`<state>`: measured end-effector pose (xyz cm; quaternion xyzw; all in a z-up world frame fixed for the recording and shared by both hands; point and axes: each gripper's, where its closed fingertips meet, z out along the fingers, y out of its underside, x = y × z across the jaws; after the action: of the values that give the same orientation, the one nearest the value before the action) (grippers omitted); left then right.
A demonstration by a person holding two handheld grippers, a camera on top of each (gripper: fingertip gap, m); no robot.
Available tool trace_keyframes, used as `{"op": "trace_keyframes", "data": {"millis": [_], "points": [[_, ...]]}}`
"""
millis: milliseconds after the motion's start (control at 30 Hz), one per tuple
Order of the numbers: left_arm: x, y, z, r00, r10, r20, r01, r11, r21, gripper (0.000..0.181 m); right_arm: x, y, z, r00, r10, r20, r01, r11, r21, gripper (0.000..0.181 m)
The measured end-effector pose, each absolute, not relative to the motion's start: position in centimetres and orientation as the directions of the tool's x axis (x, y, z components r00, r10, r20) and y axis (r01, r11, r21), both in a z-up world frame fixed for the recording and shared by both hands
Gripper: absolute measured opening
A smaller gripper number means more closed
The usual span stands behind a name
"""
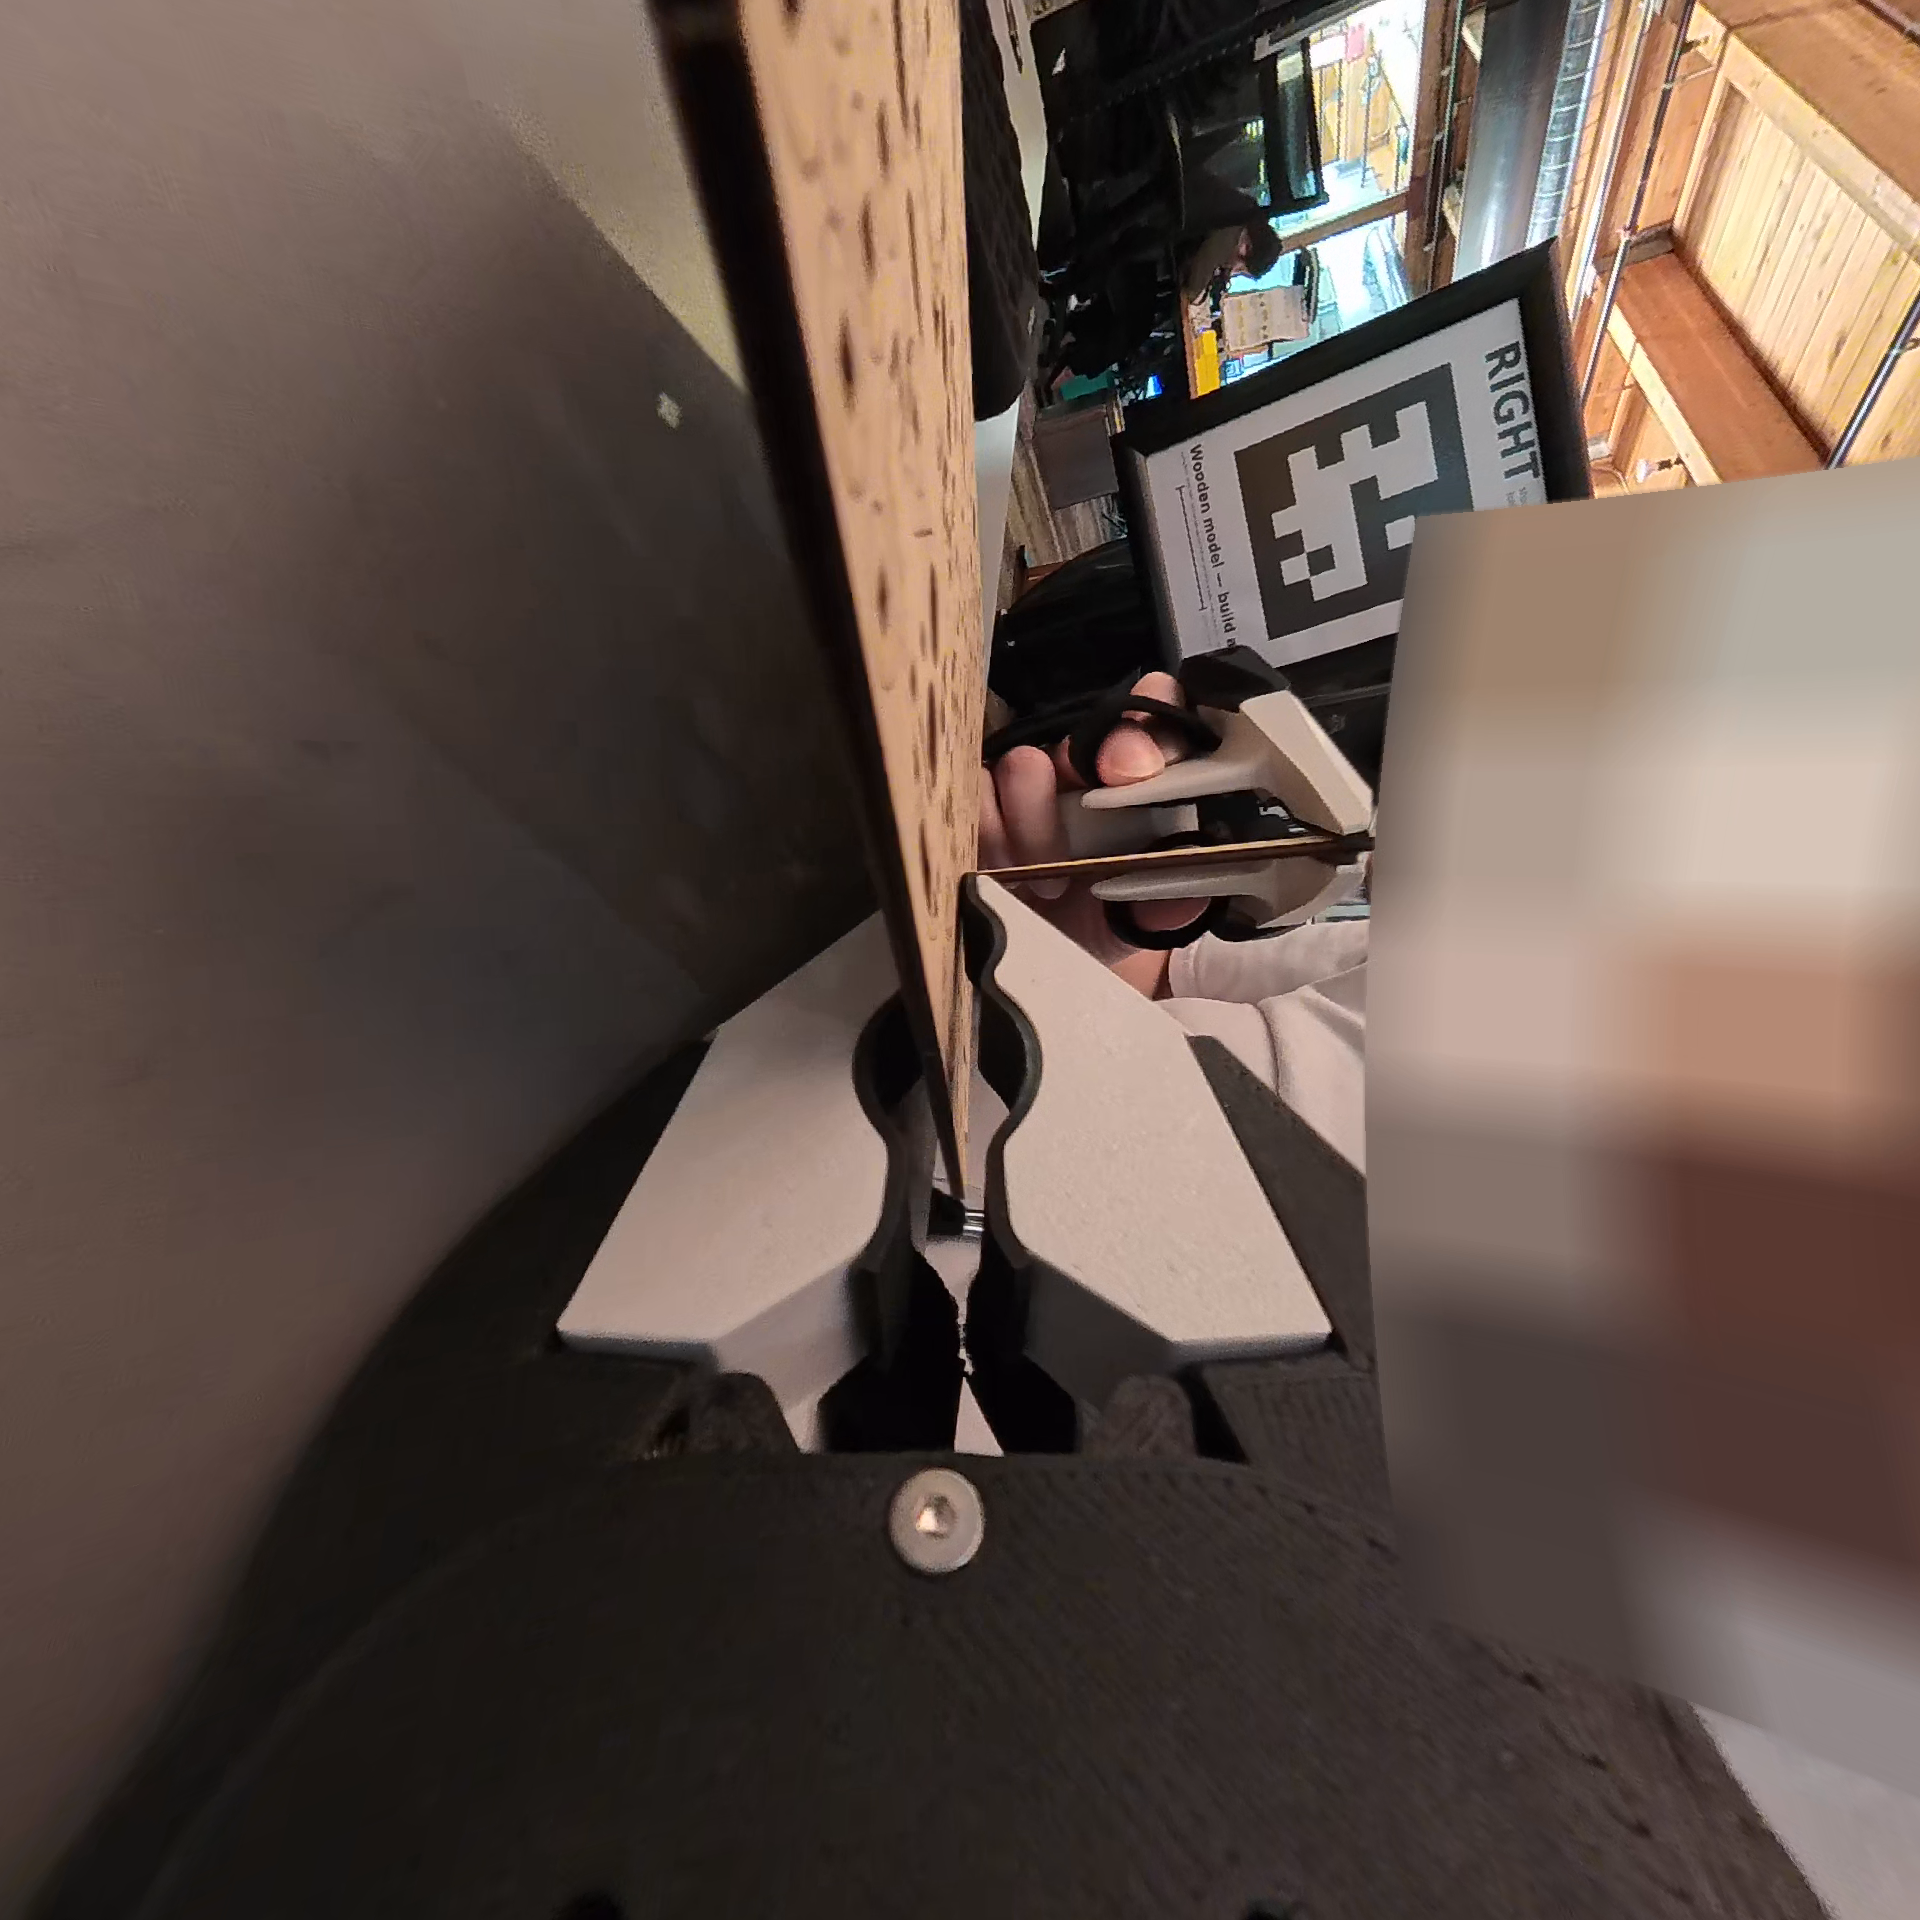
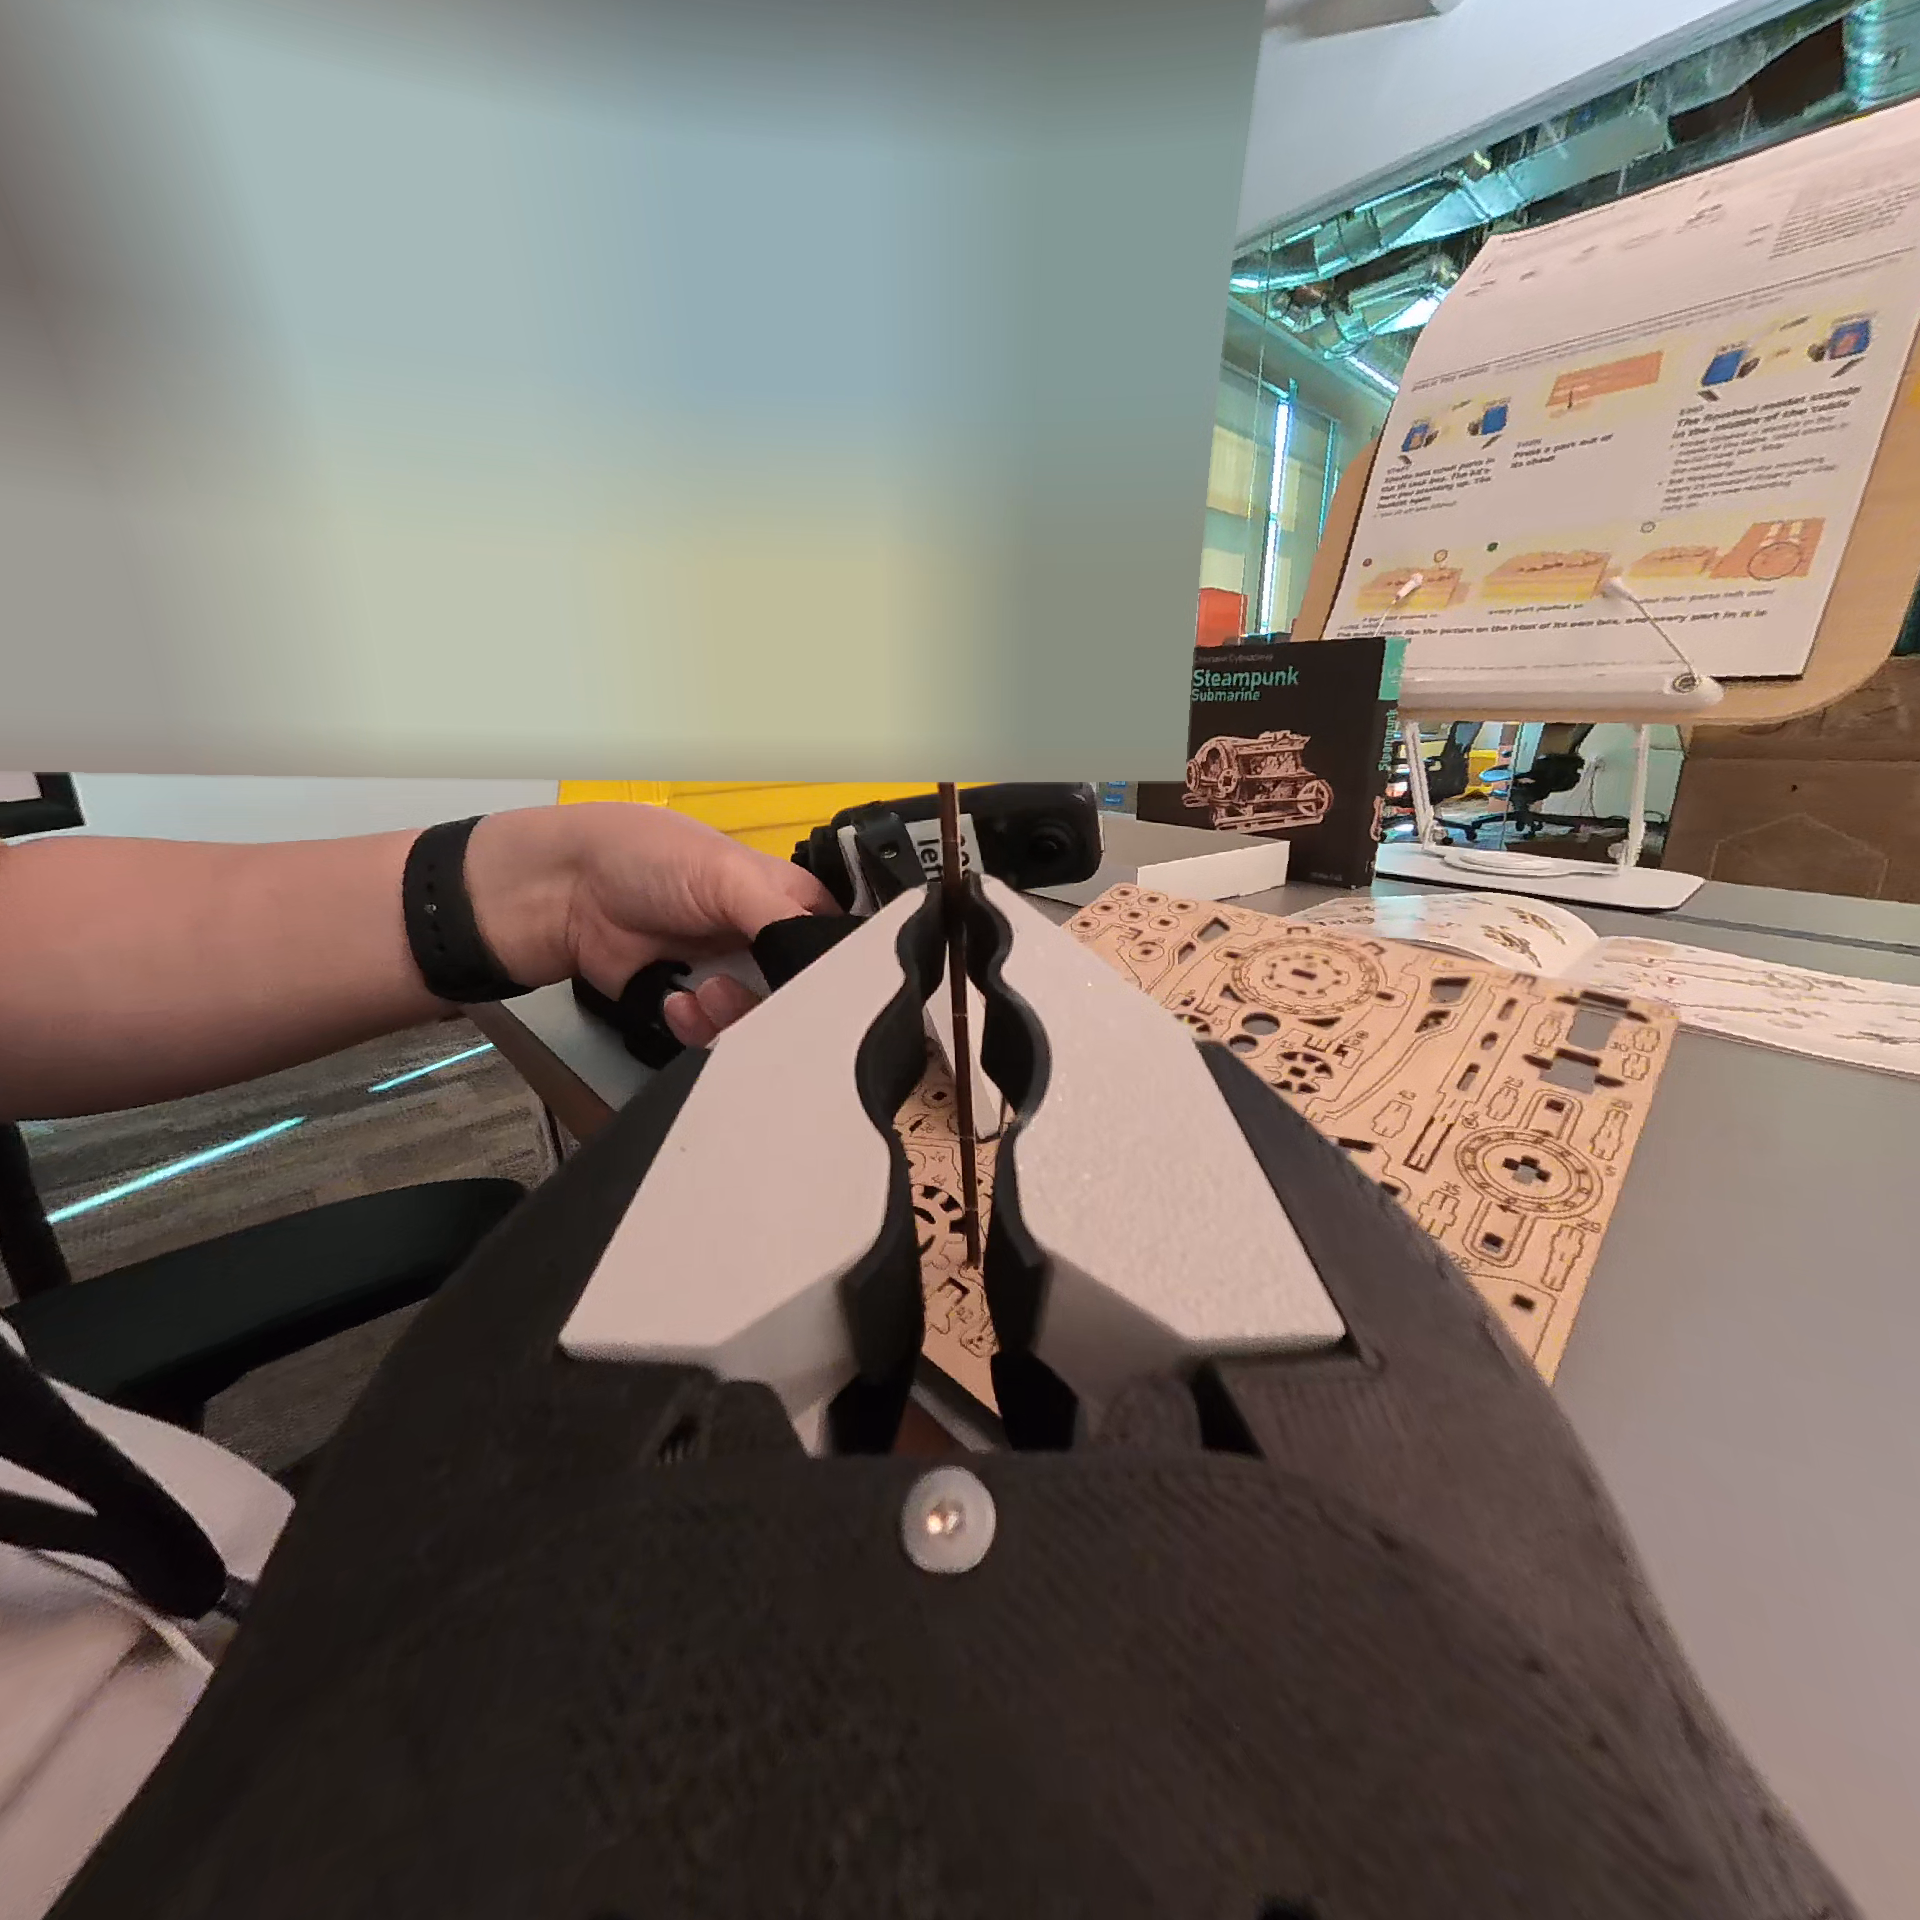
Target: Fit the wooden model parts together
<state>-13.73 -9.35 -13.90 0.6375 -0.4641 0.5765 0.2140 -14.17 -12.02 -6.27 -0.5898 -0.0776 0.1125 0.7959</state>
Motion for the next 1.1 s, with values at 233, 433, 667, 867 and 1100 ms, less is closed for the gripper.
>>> {"op": "trace_keyframes", "data": {"millis": [233, 433, 667, 867, 1100], "points": [[-13.8, -9.4, -13.8, -0.099, -0.34, 0.935, -0.838, -0.478, -0.262, 0.001, -13.8, -12.2, -6.1, 0.958, 0.284, -0.036, -0.122, 0.29, -0.949, 0.002], [-13.8, -9.4, -13.8, -0.1, -0.342, 0.934, -0.838, -0.477, -0.264, 0.001, -14.2, -12.1, -6.2, 0.958, 0.286, -0.013, -0.098, 0.285, -0.953, 0.003], [-13.8, -9.4, -13.8, -0.1, -0.34, 0.935, -0.839, -0.477, -0.263, 0.001, -13.8, -12.2, -6.1, 0.96, 0.277, -0.031, -0.115, 0.29, -0.95, 0.002], [-13.7, -9.4, -14.0, -0.096, -0.351, 0.932, -0.839, -0.475, -0.265, 0.001, -14.1, -12.1, -6.4, 0.956, 0.292, -0.018, -0.104, 0.283, -0.954, 0.002], [-13.7, -9.4, -14.1, -0.089, -0.357, 0.93, -0.835, -0.482, -0.265, 0.001, -15.2, -12.4, -6.8, 0.95, 0.303, 0.073, -0.024, 0.304, -0.952, 0.003]]}}
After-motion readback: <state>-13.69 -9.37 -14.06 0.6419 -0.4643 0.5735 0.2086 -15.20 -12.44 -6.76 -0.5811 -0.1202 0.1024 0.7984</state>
